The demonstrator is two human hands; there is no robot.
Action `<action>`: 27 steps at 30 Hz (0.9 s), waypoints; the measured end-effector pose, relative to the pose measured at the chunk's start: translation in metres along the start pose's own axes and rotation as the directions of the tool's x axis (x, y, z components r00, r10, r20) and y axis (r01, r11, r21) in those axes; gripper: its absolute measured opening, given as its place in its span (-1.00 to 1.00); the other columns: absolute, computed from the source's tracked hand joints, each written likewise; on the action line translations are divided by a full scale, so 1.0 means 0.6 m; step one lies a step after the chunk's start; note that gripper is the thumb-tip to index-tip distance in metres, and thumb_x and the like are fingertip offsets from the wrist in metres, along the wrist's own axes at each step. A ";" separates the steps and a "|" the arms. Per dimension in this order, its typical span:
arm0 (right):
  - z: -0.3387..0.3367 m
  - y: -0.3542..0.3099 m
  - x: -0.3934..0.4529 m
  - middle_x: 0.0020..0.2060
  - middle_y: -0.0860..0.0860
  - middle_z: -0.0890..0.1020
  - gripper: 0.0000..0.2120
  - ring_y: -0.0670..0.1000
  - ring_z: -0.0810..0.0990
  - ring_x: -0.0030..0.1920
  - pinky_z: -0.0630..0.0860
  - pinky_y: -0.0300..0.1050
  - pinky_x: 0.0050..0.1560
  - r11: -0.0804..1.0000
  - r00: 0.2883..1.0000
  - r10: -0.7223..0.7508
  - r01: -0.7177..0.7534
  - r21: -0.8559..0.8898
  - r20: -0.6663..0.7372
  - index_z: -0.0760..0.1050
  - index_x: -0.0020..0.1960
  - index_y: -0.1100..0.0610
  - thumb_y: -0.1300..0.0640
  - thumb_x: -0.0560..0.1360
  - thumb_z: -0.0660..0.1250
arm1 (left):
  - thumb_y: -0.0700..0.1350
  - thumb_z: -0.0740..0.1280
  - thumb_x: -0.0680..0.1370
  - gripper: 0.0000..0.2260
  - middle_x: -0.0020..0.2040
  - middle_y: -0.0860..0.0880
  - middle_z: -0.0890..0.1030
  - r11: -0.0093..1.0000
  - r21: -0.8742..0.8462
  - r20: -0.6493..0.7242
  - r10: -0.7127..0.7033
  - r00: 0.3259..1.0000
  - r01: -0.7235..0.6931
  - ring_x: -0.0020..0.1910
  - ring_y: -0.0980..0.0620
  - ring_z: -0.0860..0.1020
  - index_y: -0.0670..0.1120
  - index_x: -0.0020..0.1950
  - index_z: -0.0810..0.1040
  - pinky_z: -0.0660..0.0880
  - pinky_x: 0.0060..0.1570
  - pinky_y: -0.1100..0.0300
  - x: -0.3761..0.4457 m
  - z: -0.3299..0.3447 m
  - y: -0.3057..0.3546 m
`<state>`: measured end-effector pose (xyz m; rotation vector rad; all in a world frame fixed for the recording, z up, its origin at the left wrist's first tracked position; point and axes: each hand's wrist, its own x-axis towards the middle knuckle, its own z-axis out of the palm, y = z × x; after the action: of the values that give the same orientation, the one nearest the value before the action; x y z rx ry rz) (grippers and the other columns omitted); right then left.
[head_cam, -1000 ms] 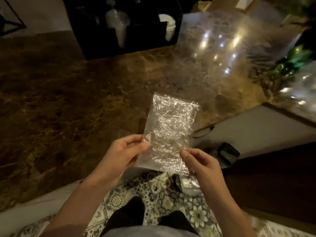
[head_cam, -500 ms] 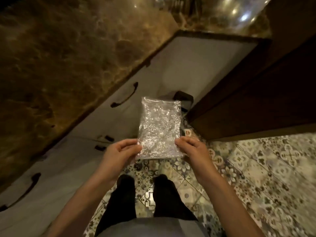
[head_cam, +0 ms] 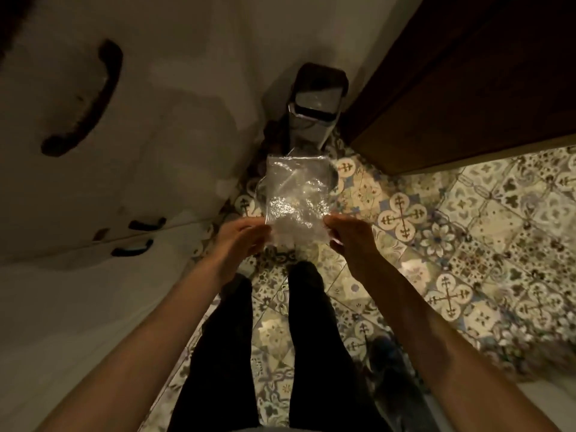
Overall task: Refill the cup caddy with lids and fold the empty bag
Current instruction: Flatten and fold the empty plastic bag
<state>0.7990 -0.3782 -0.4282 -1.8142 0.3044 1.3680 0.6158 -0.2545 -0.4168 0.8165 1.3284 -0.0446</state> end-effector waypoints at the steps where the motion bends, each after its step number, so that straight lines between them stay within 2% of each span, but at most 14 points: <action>1: 0.002 0.010 0.027 -0.15 0.15 0.52 -0.98 0.02 0.47 -0.13 0.45 -0.16 -0.16 0.999 0.999 0.031 -0.031 0.008 -0.011 0.60 -0.05 0.20 0.27 0.54 0.39 | -0.25 0.32 0.60 -0.83 0.00 -0.24 0.60 1.000 -0.004 -0.021 -0.031 0.999 0.031 -0.13 -0.07 0.54 -0.29 0.14 0.60 0.43 -0.15 0.18 0.024 0.007 -0.008; 5: 0.010 0.057 0.137 -0.25 0.11 0.46 -0.94 -0.01 0.43 -0.22 0.43 -0.16 -0.16 0.989 0.988 0.144 -0.145 -0.014 -0.051 0.54 -0.09 0.17 0.22 0.53 0.41 | -0.32 0.25 0.62 -0.89 -0.03 -0.25 0.53 0.983 -0.090 -0.077 -0.168 0.983 0.161 -0.14 -0.11 0.47 -0.22 -0.03 0.56 0.36 -0.19 0.15 0.123 0.029 -0.049; 7: 0.013 0.082 0.193 -0.29 0.07 0.44 -0.87 -0.02 0.41 -0.28 0.39 -0.16 -0.20 0.983 0.982 0.177 -0.180 -0.030 -0.062 0.50 -0.15 0.14 0.19 0.55 0.41 | -0.32 0.23 0.63 -0.85 0.00 -0.24 0.56 0.974 -0.130 -0.103 -0.197 0.975 0.183 -0.11 -0.13 0.50 -0.30 0.13 0.56 0.41 -0.14 0.15 0.172 0.032 -0.076; 9: 0.019 0.104 0.246 -0.30 0.07 0.46 -0.81 -0.01 0.42 -0.29 0.38 -0.13 -0.19 0.980 0.979 0.190 -0.194 -0.054 -0.069 0.48 -0.21 0.12 0.18 0.55 0.41 | -0.33 0.29 0.61 -0.77 0.08 -0.26 0.59 0.969 -0.133 -0.164 -0.228 0.960 0.207 -0.07 -0.14 0.54 -0.33 0.26 0.55 0.44 -0.14 0.15 0.221 0.032 -0.106; 11: 0.027 0.125 0.294 -0.29 0.08 0.50 -0.79 0.01 0.45 -0.27 0.41 -0.10 -0.16 0.977 0.977 0.199 -0.204 -0.066 -0.080 0.49 -0.26 0.12 0.20 0.53 0.42 | -0.34 0.36 0.57 -0.75 0.06 -0.25 0.61 0.965 -0.142 -0.187 -0.246 0.951 0.222 -0.04 -0.12 0.57 -0.31 0.25 0.58 0.49 -0.25 0.26 0.266 0.029 -0.133; 14: 0.034 0.150 0.360 -0.34 0.11 0.53 -0.83 0.00 0.43 -0.38 0.36 -0.14 -0.30 0.973 0.973 0.218 -0.223 -0.056 -0.082 0.55 -0.24 0.19 0.23 0.52 0.42 | -0.34 0.39 0.55 -0.75 -0.10 -0.21 0.62 0.958 -0.144 -0.169 -0.272 0.947 0.249 -0.21 0.01 0.55 -0.29 0.23 0.61 0.45 -0.39 0.36 0.336 0.023 -0.172; 15: 0.036 0.156 0.380 -0.34 0.11 0.53 -0.86 0.00 0.41 -0.42 0.33 -0.15 -0.35 0.972 0.972 0.225 -0.229 -0.060 -0.068 0.56 -0.20 0.21 0.23 0.53 0.42 | -0.34 0.39 0.55 -0.78 -0.14 -0.18 0.62 0.952 -0.160 -0.165 -0.287 0.944 0.262 -0.25 0.05 0.54 -0.28 0.20 0.62 0.45 -0.39 0.36 0.357 0.021 -0.183; 17: 0.039 0.168 0.419 -0.34 0.12 0.51 -0.82 -0.02 0.36 -0.46 0.25 -0.18 -0.42 0.966 0.969 0.244 -0.247 -0.073 -0.041 0.54 -0.22 0.22 0.24 0.55 0.41 | -0.33 0.38 0.56 -0.88 -0.17 -0.14 0.63 0.940 -0.185 -0.156 -0.316 0.936 0.287 -0.21 0.04 0.54 -0.21 0.05 0.66 0.47 -0.27 0.32 0.399 0.016 -0.208; 19: 0.043 0.178 0.452 -0.35 0.11 0.51 -0.77 -0.02 0.35 -0.45 0.25 -0.18 -0.43 0.960 0.964 0.260 -0.265 -0.094 -0.061 0.52 -0.27 0.20 0.23 0.54 0.43 | -0.31 0.36 0.58 -0.87 -0.26 -0.09 0.64 0.936 -0.191 -0.135 -0.322 0.937 0.294 -0.24 0.03 0.50 -0.14 -0.09 0.66 0.42 -0.20 0.28 0.432 0.012 -0.229; 21: 0.047 0.186 0.477 -0.38 0.10 0.55 -0.78 -0.03 0.42 -0.49 0.32 -0.23 -0.47 0.951 0.958 0.260 -0.275 -0.140 -0.120 0.54 -0.27 0.21 0.22 0.52 0.46 | -0.28 0.34 0.60 -0.90 -0.33 -0.06 0.65 0.928 -0.214 -0.128 -0.337 0.933 0.306 -0.33 0.06 0.44 -0.20 -0.01 0.66 0.36 -0.32 0.29 0.457 0.011 -0.247; 24: 0.051 0.198 0.503 -0.57 0.00 0.55 -0.77 -0.14 0.41 -0.68 0.29 -0.34 -0.64 0.950 0.954 0.249 -0.274 -0.148 -0.170 0.53 -0.30 0.20 0.22 0.50 0.49 | -0.25 0.35 0.60 -0.82 -0.23 -0.10 0.68 0.907 -0.249 -0.147 -0.383 0.912 0.341 -0.39 0.10 0.50 -0.22 0.19 0.61 0.38 -0.48 0.37 0.480 0.010 -0.267; 26: 0.051 0.202 0.513 -0.51 0.00 0.55 -0.81 -0.15 0.39 -0.69 0.28 -0.34 -0.63 0.941 0.946 0.257 -0.292 -0.170 -0.198 0.55 -0.24 0.21 0.18 0.49 0.50 | -0.24 0.35 0.60 -0.83 -0.27 -0.05 0.70 0.893 -0.278 -0.118 -0.396 0.911 0.353 -0.37 0.14 0.55 -0.21 0.17 0.62 0.45 -0.43 0.36 0.488 0.012 -0.271; 27: 0.051 0.202 0.515 -0.43 0.03 0.55 -0.83 -0.13 0.42 -0.62 0.30 -0.30 -0.59 0.937 0.943 0.260 -0.299 -0.181 -0.207 0.57 -0.18 0.21 0.15 0.49 0.50 | -0.24 0.35 0.60 -0.86 -0.30 -0.02 0.71 0.883 -0.299 -0.097 -0.405 0.909 0.361 -0.37 0.15 0.57 -0.19 0.14 0.63 0.49 -0.39 0.34 0.490 0.014 -0.270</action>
<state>0.8198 -0.3483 -0.7595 -2.1412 0.5514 1.4761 0.6294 -0.2558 -0.7522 0.3143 1.5910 -0.1081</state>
